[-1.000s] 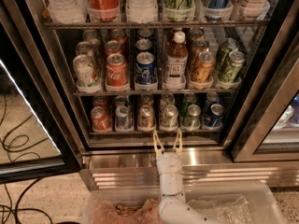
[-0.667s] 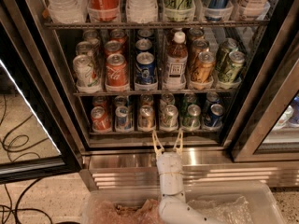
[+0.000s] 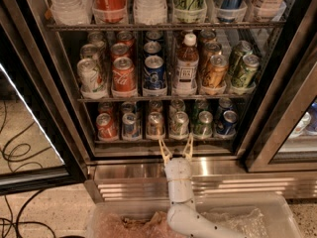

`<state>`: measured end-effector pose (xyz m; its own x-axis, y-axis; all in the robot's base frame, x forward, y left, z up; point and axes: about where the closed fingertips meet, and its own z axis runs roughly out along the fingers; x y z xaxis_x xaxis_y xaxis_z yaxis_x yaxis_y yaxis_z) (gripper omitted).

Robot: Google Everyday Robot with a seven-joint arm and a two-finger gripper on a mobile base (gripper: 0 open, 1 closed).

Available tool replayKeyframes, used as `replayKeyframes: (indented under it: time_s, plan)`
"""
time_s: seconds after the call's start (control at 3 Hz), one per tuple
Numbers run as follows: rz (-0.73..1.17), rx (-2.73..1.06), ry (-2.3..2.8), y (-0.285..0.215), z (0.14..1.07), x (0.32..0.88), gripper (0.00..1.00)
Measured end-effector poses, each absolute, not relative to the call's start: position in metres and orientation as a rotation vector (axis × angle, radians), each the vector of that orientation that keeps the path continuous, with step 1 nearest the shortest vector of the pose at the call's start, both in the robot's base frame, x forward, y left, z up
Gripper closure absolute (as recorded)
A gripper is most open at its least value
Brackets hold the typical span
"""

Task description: Pick 7up can from bottom shelf of fridge

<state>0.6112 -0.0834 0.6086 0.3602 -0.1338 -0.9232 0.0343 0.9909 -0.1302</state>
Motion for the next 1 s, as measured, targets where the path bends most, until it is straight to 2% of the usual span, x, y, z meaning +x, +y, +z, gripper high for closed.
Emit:
replayKeyframes:
  time_s: [0.67, 1.0]
  plan:
    - [-0.089, -0.089, 1.196, -0.077, 0.604, 0.625, 0.33]
    - [-0.079, -0.037, 1.183, -0.082, 0.609, 0.631, 0.30]
